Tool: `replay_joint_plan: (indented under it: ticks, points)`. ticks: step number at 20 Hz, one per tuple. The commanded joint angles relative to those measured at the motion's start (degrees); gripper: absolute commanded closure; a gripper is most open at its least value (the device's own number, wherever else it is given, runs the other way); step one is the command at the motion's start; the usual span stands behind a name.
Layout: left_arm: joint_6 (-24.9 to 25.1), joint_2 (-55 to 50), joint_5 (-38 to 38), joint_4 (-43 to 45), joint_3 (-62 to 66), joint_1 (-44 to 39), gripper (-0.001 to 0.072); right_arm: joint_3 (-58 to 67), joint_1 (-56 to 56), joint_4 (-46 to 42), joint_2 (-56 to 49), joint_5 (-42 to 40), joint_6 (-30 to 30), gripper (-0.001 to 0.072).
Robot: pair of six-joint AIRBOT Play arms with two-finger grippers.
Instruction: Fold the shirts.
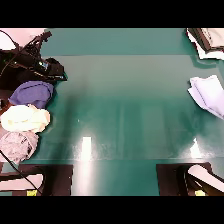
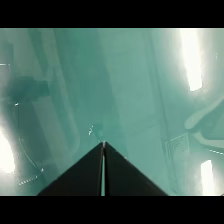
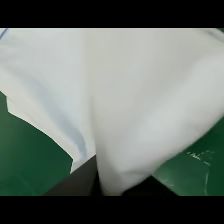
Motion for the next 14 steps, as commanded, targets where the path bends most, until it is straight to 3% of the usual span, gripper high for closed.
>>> replay_joint_plan:
  ticks: [1, 2, 4, 6, 8, 11, 14]
  points:
    - [0.7, 0.0, 0.0, -0.1, 0.0, 0.0, 0.0677, 1.1, -0.9, -11.2, 0.5, 6.0, -1.1, 0.0102]
    - [1.0, 0.0, 0.0, -0.1, 0.0, 0.0, 0.0677, 2.4, -0.9, -16.4, 0.5, 8.7, -1.1, 0.0063]
    - [1.0, 0.0, 0.0, -0.1, 0.0, 0.0, 0.0676, 5.7, -1.0, -27.8, 0.6, 14.1, 1.6, 0.0063]
    - [1.0, 0.0, 0.1, -0.1, 0.0, 0.0, 0.0677, 9.5, -1.9, -30.2, 0.6, 17.7, 4.0, 0.0073]
    - [1.0, 0.0, 0.3, -0.2, 0.0, 0.0, 0.0676, 12.1, -1.1, -19.6, 0.6, 20.3, 3.2, 0.0273]
    - [1.0, 0.0, 0.6, -0.2, 0.0, 0.0, 0.0676, 12.5, 6.6, 0.1, 0.5, 25.9, -0.5, 0.0292]
    - [1.0, 0.0, 0.3, -0.2, 0.0, 0.0, 0.0676, 12.6, 22.4, 7.0, 0.6, 28.3, -1.3, 0.0293]
